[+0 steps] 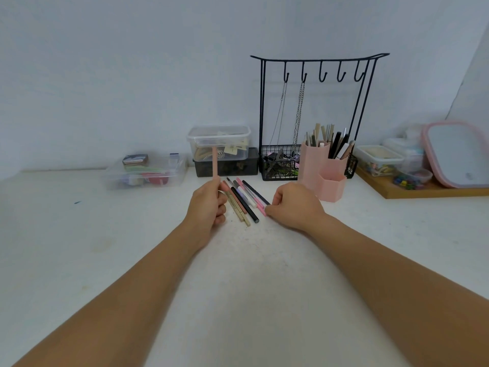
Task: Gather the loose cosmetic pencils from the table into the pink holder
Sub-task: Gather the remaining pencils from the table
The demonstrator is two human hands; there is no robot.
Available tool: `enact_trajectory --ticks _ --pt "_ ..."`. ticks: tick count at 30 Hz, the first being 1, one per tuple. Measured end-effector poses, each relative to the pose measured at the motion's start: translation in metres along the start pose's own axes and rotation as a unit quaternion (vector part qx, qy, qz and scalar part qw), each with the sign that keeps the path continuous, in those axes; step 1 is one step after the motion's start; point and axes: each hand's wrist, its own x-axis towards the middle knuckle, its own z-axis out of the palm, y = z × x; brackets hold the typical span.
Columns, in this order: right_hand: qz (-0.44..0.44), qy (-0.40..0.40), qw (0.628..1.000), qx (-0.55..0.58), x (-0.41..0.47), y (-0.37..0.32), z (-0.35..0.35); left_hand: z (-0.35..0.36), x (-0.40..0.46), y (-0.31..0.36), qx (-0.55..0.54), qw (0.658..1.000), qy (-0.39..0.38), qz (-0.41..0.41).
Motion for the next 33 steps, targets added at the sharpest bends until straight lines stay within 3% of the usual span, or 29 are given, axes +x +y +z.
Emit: enact_trajectory --ticks 5,9,11,15,19,21,26,29,33 --pt "0.019 0.016 1.000 0.012 0.001 -0.002 0.004 0.000 0.001 -0.001 0.003 1.000 -0.014 -0.001" --pt "0.039 0.075 0.982 0.167 0.001 0.001 0.008 -0.004 0.003 -0.002 -0.029 0.999 -0.011 -0.006" --pt "0.045 0.092 0.951 0.291 -0.002 -0.005 0.007 -0.005 0.004 -0.002 -0.056 0.998 -0.011 -0.005" --pt "0.037 0.012 0.863 0.504 -0.016 -0.031 0.012 -0.003 0.004 -0.004 -0.103 0.994 -0.028 0.017" --pt "0.032 -0.060 0.808 0.585 -0.029 -0.059 0.024 0.002 0.002 -0.005 -0.119 0.991 -0.042 0.051" --pt "0.030 -0.077 0.798 0.597 -0.034 -0.066 0.029 0.004 0.001 -0.007 -0.117 0.990 -0.044 0.058" --pt "0.031 -0.073 0.837 0.542 -0.037 -0.065 0.034 0.008 0.002 -0.012 -0.058 0.996 -0.017 0.064" --pt "-0.016 -0.048 0.874 0.482 -0.037 -0.063 0.035 0.008 0.001 -0.013 -0.016 0.997 -0.007 0.074" --pt "-0.054 0.100 0.930 0.348 -0.023 -0.050 0.030 -0.004 0.005 -0.006 -0.001 0.998 0.029 0.057"
